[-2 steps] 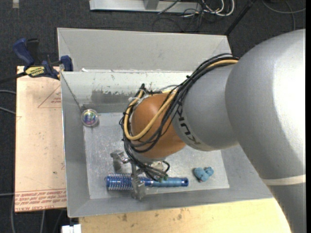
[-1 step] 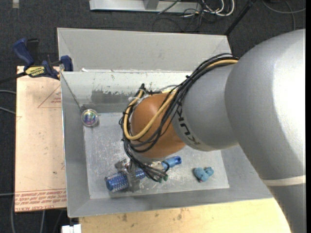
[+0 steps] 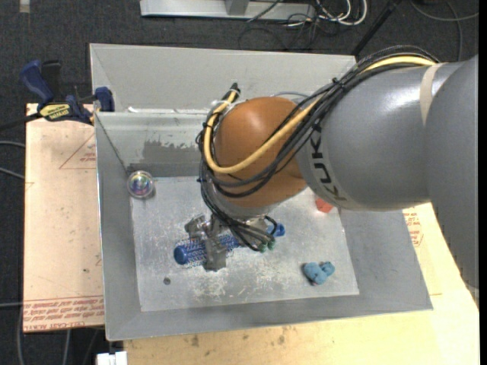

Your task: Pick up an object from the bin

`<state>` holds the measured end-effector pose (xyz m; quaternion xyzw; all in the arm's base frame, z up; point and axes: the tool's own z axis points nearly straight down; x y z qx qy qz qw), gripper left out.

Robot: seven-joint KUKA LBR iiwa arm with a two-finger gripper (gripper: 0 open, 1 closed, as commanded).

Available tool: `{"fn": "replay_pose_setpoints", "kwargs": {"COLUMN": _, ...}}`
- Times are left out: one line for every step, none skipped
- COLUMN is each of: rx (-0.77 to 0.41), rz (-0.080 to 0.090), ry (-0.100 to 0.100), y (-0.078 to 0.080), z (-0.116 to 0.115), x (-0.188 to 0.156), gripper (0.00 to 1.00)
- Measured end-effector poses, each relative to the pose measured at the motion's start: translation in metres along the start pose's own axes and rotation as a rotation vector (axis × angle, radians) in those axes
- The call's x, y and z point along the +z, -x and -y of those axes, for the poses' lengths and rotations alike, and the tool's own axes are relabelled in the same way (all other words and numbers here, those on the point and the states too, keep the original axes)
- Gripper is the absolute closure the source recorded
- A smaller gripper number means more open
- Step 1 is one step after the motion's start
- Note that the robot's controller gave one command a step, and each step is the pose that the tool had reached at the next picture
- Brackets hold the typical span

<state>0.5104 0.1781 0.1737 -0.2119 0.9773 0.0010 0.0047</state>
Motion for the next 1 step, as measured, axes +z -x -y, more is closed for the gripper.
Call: {"fn": "replay_pose_setpoints", "kwargs": {"rx": -0.003, "rz": 0.001, "ry": -0.001, "y": 0.0234, "z": 0.0182, "x": -0.0633, "gripper": 1.0}}
